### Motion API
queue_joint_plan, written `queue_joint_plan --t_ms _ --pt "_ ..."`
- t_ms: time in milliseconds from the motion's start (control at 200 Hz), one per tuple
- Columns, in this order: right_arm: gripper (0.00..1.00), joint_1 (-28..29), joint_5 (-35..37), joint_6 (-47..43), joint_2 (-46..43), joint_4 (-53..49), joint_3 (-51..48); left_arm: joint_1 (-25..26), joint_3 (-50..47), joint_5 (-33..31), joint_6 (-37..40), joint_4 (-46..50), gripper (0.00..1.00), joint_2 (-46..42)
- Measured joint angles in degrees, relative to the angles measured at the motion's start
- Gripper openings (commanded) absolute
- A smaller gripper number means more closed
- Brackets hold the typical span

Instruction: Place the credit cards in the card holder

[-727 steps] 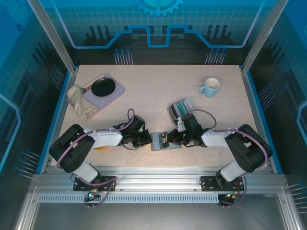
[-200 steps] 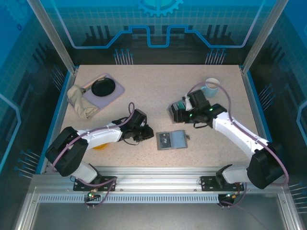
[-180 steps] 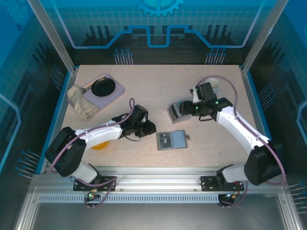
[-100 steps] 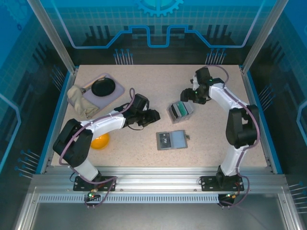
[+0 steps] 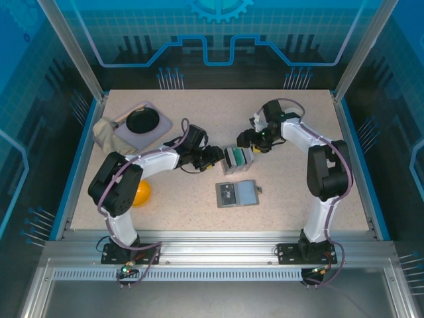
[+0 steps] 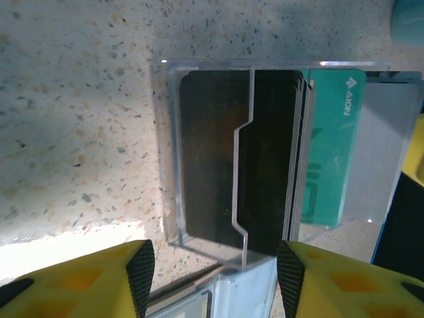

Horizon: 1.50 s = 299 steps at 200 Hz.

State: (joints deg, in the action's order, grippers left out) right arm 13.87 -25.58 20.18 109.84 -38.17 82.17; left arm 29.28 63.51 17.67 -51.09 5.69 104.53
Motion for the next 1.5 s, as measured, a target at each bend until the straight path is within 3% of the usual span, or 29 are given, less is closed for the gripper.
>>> queue_joint_plan --t_ms 240,335,600,970,1496 --pt "0.60 2.21 11.98 -2.36 -6.21 -3.80 0.70 0.02 4.11 1.60 -0.74 -0.24 0.49 4.98" --pt "0.51 3.78 15.19 -3.26 -9.11 -3.87 0.79 0.02 4.98 1.73 -1.29 -0.39 0.45 5.90" --pt "0.34 12.15 24.68 -6.10 -10.56 -5.07 1.16 0.02 5.46 1.99 -1.51 -0.72 0.34 8.50" --pt "0.30 17.66 36.24 -6.95 -1.70 -8.37 5.27 0.02 5.51 2.60 -1.51 -1.75 0.31 8.98" --pt "0.36 20.37 45.18 -6.73 4.76 -9.88 8.17 0.02 5.22 2.75 -2.12 -2.54 0.30 8.98"
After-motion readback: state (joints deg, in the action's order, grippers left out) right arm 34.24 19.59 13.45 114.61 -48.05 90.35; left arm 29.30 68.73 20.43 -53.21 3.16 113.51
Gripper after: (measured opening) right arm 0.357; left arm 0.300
